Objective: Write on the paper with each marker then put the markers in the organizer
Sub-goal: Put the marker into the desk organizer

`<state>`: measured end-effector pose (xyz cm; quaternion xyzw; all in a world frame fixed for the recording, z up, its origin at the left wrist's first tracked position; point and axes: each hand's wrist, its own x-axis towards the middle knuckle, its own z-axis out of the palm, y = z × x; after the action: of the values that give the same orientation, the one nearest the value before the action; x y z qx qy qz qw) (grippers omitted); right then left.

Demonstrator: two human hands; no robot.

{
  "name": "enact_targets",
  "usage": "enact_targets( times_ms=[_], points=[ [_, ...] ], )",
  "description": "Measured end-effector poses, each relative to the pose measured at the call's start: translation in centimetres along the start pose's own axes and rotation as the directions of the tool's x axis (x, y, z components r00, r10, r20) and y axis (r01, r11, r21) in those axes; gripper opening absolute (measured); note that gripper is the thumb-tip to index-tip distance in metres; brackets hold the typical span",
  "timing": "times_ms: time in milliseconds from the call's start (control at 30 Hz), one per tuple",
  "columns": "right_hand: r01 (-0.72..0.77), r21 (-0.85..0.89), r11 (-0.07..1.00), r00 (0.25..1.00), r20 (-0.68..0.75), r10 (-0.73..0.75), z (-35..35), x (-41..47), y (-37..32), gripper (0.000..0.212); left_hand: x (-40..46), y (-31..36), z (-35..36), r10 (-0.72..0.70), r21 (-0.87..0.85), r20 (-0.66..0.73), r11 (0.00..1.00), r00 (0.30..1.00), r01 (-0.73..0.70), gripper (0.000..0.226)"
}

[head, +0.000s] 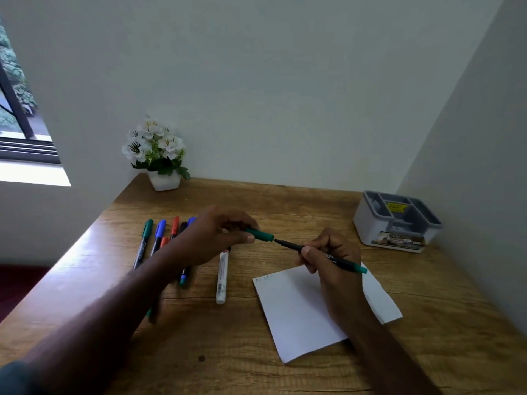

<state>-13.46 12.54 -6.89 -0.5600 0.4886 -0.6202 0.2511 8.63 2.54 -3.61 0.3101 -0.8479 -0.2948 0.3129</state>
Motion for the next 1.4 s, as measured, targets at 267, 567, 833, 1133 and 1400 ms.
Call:
enact_targets(
  times_ms=[267,567,833,1133,1400],
  points=[
    [0.022,0.02,1.0,1.0,0.007,-0.022,-0.1,-0.1,0.1,0.014,-0.1,0.3,0.0,0.009,-0.022,0.016,1.0,1.0,-0.008,0.02],
    [0.001,0.098,0.995,0.989,0.144,-0.015,0.3,-0.3,-0.2,0.008,-0.2,0.5,0.8,0.024,-0.164,0.137,0.986,0.99,-0.001,0.016],
    [-0.05,0.158,0.986,0.985,0.172,0.023,0.5,-0.2,0.4,0.005,-0.4,0.6,1.2,0.015,-0.212,0.129,0.977,0.992,0.013,0.015],
    [-0.075,0.116,0.99,0.991,0.118,0.061,1.1,0.0,-0.4,0.019,-0.1,1.5,2.6,-0.025,-0.32,0.073,0.946,0.997,0.047,0.013],
    [-0.08,-0.031,0.996,0.995,-0.067,0.078,-0.6,1.2,-1.4,0.029,2.8,1.6,4.0,-0.044,-0.06,-0.05,0.997,0.998,0.041,0.013]
  ],
)
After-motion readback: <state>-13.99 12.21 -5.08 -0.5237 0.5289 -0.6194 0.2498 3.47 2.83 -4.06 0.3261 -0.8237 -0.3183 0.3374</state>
